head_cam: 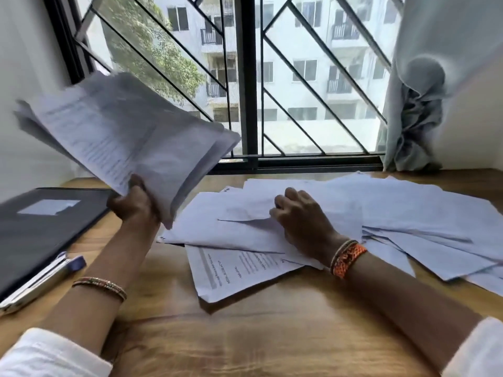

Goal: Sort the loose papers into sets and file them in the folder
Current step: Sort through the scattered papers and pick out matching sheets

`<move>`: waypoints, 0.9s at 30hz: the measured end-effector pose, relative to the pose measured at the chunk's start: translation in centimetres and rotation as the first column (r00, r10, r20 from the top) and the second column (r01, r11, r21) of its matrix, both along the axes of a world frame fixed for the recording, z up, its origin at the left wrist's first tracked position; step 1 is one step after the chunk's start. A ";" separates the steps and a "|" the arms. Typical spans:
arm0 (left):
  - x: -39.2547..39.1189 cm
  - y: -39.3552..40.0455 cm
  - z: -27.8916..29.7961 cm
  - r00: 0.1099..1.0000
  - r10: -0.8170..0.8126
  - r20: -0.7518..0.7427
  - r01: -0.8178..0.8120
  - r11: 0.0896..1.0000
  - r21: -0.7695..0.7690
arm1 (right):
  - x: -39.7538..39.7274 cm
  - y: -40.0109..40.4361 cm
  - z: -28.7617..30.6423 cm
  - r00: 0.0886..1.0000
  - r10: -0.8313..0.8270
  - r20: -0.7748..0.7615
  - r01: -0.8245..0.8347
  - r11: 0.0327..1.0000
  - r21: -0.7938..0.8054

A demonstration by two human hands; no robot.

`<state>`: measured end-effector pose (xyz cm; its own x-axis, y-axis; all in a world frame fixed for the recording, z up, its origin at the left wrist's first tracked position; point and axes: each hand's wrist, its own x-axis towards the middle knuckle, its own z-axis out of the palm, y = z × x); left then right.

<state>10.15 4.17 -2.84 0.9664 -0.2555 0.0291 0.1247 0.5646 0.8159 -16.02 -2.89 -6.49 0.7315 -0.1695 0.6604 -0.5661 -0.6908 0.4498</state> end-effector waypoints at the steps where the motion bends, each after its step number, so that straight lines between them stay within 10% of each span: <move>1: -0.5 -0.2 -0.4 0.994 -0.103 -0.023 0.103 0.995 0.010 | 0.2 0.3 -0.4 0.997 0.057 -0.050 -0.057 0.998 0.010; 7: -3.0 -2.2 -2.6 0.938 -0.298 0.178 0.234 0.921 0.311 | 2.4 4.8 0.0 0.898 0.437 0.056 -0.419 0.806 0.419; 11: -3.3 -2.8 -3.6 0.903 -0.370 0.218 0.255 0.870 0.423 | 0.4 3.6 1.0 0.861 0.289 0.418 -0.508 0.514 0.691; 15: -3.7 -3.7 -2.8 0.891 -0.410 0.195 0.301 0.855 0.422 | -7.1 -2.6 2.7 0.967 -0.237 0.092 0.091 0.662 0.744; 18: -3.9 -4.5 -1.5 0.876 -0.445 0.186 0.344 0.847 0.404 | -14.4 -5.2 3.8 0.768 -0.543 -0.339 0.585 0.379 0.717; 22: -3.8 -4.9 -1.5 0.839 -0.513 0.183 0.377 0.789 0.486 | -19.6 -5.7 3.0 0.714 -0.492 -0.498 0.618 0.107 0.779; 27: -4.7 -4.0 -3.9 0.796 -0.555 0.243 0.331 0.734 0.593 | -18.7 -5.2 1.4 0.704 -0.629 -0.328 0.652 0.391 0.649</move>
<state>5.43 0.17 -6.75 0.6693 -0.7355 0.1052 -0.1277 0.0255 0.9915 -34.77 -8.06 -5.12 0.2196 -0.9701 0.1030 -0.9753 -0.2159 0.0460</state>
